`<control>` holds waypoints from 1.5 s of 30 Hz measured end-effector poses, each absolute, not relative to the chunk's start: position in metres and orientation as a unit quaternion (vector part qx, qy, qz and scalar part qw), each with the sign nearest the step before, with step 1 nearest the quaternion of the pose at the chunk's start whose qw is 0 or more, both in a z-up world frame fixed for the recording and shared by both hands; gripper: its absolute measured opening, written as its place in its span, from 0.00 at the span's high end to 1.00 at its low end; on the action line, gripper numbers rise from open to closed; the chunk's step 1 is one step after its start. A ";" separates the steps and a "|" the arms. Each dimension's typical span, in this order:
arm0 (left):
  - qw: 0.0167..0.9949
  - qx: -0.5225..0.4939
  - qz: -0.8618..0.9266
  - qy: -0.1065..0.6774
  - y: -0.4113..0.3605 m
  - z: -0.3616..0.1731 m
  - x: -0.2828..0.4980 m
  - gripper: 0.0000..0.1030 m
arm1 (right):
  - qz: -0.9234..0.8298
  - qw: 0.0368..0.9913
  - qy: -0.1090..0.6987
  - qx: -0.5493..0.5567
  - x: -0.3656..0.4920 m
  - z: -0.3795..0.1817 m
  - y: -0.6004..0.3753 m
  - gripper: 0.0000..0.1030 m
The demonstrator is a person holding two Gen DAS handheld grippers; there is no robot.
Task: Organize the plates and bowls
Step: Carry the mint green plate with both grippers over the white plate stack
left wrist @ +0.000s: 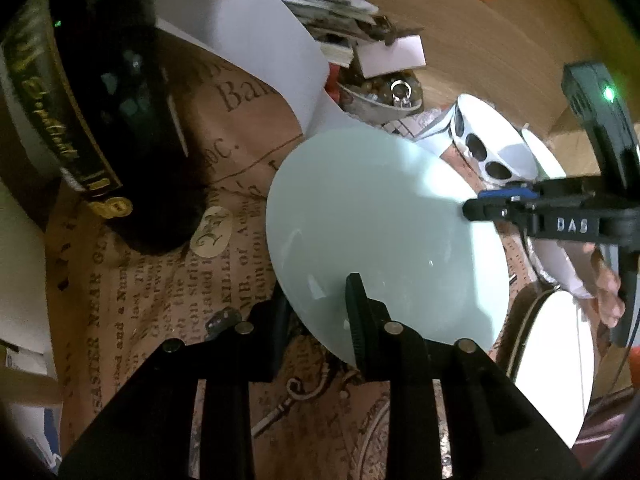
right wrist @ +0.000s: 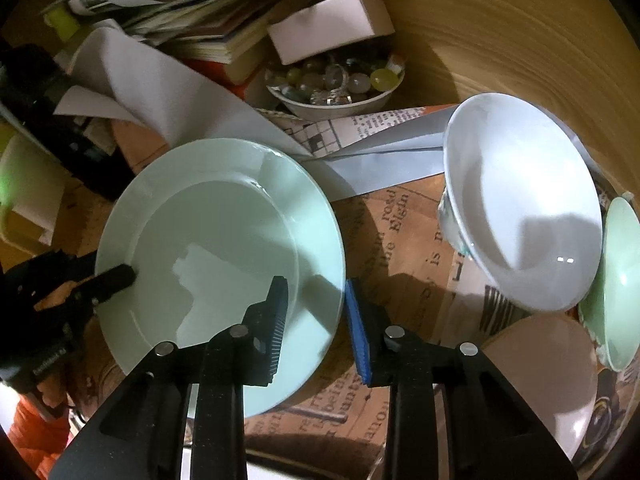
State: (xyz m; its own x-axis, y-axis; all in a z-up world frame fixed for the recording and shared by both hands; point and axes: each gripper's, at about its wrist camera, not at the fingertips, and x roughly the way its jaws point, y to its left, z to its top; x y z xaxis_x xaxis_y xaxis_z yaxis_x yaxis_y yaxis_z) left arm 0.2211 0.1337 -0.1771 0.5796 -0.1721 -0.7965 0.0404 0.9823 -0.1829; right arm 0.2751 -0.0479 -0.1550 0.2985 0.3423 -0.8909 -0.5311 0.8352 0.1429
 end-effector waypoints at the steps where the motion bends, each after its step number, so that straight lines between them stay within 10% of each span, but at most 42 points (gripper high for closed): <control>1: 0.888 -0.075 -0.060 0.450 0.135 -0.174 0.219 0.74 | 0.275 0.801 0.524 -0.086 0.273 -0.155 -0.049 0.74; 45: 0.930 -0.053 -0.064 0.359 0.089 -0.115 0.104 0.73 | 0.305 0.867 0.393 -0.011 0.154 -0.104 -0.164 0.75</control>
